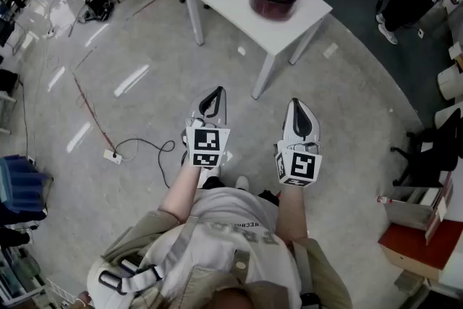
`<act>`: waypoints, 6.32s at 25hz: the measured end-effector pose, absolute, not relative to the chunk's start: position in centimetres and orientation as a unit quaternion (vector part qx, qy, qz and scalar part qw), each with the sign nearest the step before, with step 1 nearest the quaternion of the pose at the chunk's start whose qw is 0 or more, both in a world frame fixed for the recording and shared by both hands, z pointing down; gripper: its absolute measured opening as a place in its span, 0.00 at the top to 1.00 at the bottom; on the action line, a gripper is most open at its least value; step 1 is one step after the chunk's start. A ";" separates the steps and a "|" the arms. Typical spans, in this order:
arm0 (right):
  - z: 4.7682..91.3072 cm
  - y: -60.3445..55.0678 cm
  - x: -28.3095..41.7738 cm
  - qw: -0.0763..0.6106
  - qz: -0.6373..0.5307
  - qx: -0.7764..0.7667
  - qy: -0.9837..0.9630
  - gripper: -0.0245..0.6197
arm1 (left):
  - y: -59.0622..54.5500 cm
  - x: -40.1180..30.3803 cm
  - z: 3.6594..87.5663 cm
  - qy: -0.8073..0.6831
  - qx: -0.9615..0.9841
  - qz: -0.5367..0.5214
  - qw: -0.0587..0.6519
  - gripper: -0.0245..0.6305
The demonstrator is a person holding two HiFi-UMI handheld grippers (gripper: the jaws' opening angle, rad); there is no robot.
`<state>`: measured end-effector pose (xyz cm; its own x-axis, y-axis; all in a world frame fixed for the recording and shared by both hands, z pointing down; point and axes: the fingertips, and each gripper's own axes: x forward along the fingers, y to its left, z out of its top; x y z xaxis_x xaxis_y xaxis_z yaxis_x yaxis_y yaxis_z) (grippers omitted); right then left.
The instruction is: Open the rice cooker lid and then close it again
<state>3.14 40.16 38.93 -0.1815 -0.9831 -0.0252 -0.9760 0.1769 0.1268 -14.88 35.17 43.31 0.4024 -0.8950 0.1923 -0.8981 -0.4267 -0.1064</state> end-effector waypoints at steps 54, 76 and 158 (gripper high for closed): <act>41.2 34.8 8.8 -0.039 0.011 0.596 -0.802 0.49 | 30.6 -11.1 44.5 -0.556 0.821 0.132 0.020 0.57; 40.6 18.6 5.7 -0.030 0.000 0.658 -0.752 0.49 | 11.3 -13.1 43.1 -0.486 0.867 0.111 -0.003 0.57; 52.6 -13.9 8.0 0.417 -0.002 0.287 -0.863 0.38 | -16.1 6.2 52.1 -0.067 0.872 0.421 -0.238 0.57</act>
